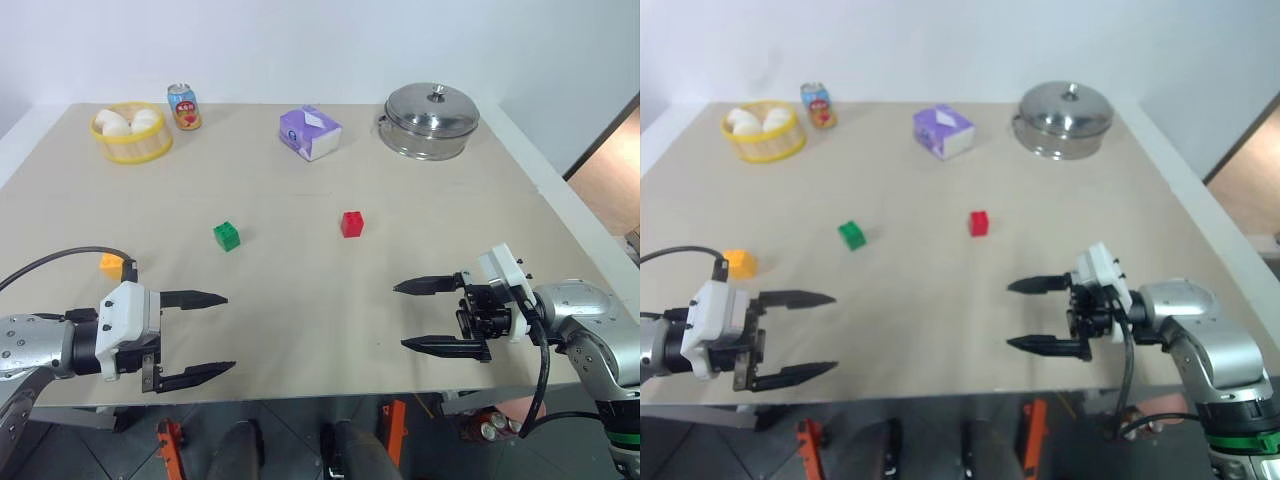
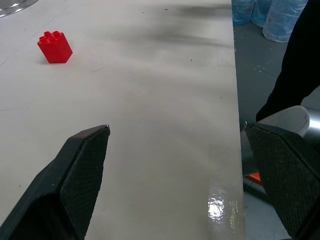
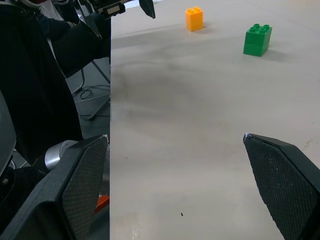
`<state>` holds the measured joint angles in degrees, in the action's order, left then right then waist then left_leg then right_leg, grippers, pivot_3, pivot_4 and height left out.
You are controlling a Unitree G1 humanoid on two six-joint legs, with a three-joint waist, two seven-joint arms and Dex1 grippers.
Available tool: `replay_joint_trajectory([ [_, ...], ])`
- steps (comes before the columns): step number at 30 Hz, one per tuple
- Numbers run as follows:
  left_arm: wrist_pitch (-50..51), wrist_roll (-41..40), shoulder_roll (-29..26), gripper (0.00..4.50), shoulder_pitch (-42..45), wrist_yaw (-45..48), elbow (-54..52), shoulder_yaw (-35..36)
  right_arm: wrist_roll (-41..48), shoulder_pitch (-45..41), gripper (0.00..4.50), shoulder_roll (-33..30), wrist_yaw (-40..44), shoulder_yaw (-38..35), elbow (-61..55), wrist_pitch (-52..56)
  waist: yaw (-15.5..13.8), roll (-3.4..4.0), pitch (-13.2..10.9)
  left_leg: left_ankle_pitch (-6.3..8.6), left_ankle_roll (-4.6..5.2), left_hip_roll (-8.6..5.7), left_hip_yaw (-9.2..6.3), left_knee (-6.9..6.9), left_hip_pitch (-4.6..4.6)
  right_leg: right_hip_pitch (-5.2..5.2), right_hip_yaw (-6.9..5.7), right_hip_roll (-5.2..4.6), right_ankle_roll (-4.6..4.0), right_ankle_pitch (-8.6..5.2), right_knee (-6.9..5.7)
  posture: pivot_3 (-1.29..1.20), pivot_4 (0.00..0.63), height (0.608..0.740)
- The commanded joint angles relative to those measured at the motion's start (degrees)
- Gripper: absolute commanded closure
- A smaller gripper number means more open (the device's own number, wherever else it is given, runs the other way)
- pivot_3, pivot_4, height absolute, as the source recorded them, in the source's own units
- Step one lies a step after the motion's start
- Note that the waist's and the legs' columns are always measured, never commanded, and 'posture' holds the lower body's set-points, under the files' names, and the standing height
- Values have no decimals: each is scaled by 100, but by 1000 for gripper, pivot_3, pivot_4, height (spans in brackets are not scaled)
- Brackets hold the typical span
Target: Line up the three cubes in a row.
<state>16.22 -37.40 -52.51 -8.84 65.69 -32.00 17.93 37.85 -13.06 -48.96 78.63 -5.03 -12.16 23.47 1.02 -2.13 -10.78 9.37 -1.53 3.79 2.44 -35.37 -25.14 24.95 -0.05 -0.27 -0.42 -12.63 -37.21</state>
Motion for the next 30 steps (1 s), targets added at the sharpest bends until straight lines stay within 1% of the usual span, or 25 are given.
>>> replay_joint_trajectory([
  [1, -28, 9, 21, 39, 43, 2, -114, -61, -39, -31, 0, -56, 158, -26, -28, -134, 0, 0, 0, 0, 0, 0, 0, 0, 0, 0, 0, 0, 0, 0, 0, 0, 150, 740],
  [9, -14, 141, 235, 39, 60, -318, -186, -226, -157, -98, 0, -20, 295, 17, 119, -225, 0, 0, 0, 0, 1, 0, 6, -9, 2, -4, 9, 0, 9, 6, -1, 0, 150, 740],
  [14, 39, 208, 519, 39, 194, -763, -125, -260, -236, -182, 0, 143, 86, 21, 225, -234, 0, -1, 1, -1, 2, -1, 6, -14, 4, -6, 12, 3, 13, 9, -5, 0, 150, 740],
  [23, -53, 357, 711, 39, 121, -820, 44, -302, -307, -128, 0, 301, -224, -78, 366, -299, 1, -1, 2, -1, 2, 0, 10, -17, 5, -6, 22, 8, 17, 12, -10, 0, 150, 740],
  [26, 5, 331, 762, 39, 189, -906, 75, -331, -398, -258, 0, 503, -648, -111, 443, -343, 2, -2, 3, -2, 2, 0, 10, -20, 6, -7, 26, 11, 19, 14, -11, 0, 150, 740],
  [29, 328, 150, 1137, 39, 768, -1606, 190, -384, -785, -671, 0, 1085, -1911, -37, 575, -222, 3, -1, 4, -3, 5, -1, 10, -30, 9, -8, 35, 14, 24, 20, -19, 0, 150, 740],
  [30, 454, 148, 1329, 39, 1001, -1923, 208, -436, -942, -857, 0, 1379, -2496, -21, 649, -101, 4, -1, 4, -5, 6, 0, 7, -38, 6, -6, 40, 19, 31, 27, -22, 0, 150, 740],
])
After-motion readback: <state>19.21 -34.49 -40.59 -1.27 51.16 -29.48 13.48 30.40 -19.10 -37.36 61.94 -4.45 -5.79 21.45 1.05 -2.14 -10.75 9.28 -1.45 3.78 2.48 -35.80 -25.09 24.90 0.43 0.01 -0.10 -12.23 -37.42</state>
